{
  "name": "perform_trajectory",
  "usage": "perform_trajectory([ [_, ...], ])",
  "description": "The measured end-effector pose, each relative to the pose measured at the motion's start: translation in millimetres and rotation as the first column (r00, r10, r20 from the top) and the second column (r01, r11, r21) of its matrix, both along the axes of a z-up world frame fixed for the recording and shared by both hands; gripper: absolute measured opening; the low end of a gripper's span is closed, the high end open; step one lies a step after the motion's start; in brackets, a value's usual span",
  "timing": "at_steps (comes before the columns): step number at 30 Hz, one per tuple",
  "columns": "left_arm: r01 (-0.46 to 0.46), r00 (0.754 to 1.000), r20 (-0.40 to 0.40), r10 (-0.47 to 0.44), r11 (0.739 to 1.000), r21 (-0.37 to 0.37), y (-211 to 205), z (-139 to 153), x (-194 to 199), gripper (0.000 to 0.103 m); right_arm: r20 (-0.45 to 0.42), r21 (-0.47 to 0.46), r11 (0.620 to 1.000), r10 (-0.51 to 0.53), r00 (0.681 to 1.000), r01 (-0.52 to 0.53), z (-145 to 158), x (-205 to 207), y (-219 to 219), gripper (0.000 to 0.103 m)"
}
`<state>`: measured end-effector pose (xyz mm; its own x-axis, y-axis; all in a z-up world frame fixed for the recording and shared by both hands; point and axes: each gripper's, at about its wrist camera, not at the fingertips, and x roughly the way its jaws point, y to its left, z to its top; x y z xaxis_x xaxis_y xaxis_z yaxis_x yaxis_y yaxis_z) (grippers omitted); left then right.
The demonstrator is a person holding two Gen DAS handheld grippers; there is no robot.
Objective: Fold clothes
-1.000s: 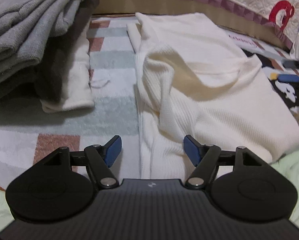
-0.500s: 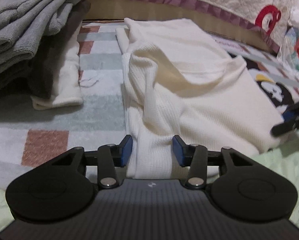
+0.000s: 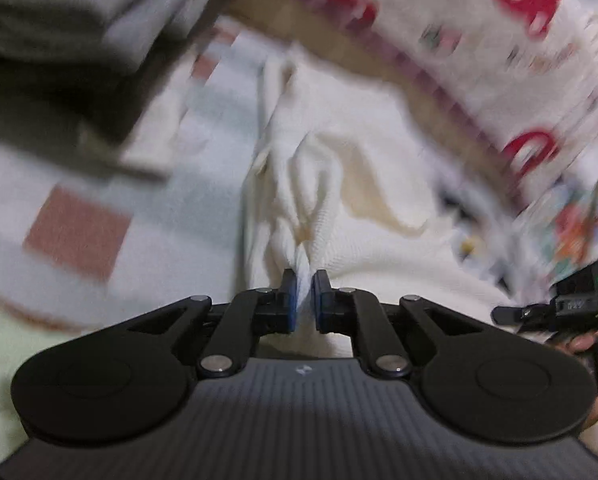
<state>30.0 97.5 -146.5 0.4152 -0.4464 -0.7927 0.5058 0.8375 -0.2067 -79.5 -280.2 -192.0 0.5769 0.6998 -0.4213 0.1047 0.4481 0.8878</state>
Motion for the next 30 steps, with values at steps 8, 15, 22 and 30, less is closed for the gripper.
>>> perform_trajectory([
  [8,-0.040,0.996,0.075,0.043,0.999,-0.035,15,10,-11,0.011,-0.124,-0.267,0.953,0.113,0.986,-0.142,-1,-2,29,0.014],
  [15,0.189,0.972,0.157,-0.177,0.980,-0.061,-13,37,-16,0.026,0.047,-0.721,0.687,0.184,0.982,-0.094,55,-5,45,0.043],
  [22,0.534,0.831,0.161,-0.532,0.845,0.037,-61,25,-14,0.026,0.261,-0.927,0.369,0.523,0.811,0.061,91,6,69,0.042],
  [30,0.346,0.903,0.207,-0.376,0.923,0.167,-80,5,40,0.026,0.215,-0.930,0.369,0.532,0.819,0.005,26,61,51,0.036],
])
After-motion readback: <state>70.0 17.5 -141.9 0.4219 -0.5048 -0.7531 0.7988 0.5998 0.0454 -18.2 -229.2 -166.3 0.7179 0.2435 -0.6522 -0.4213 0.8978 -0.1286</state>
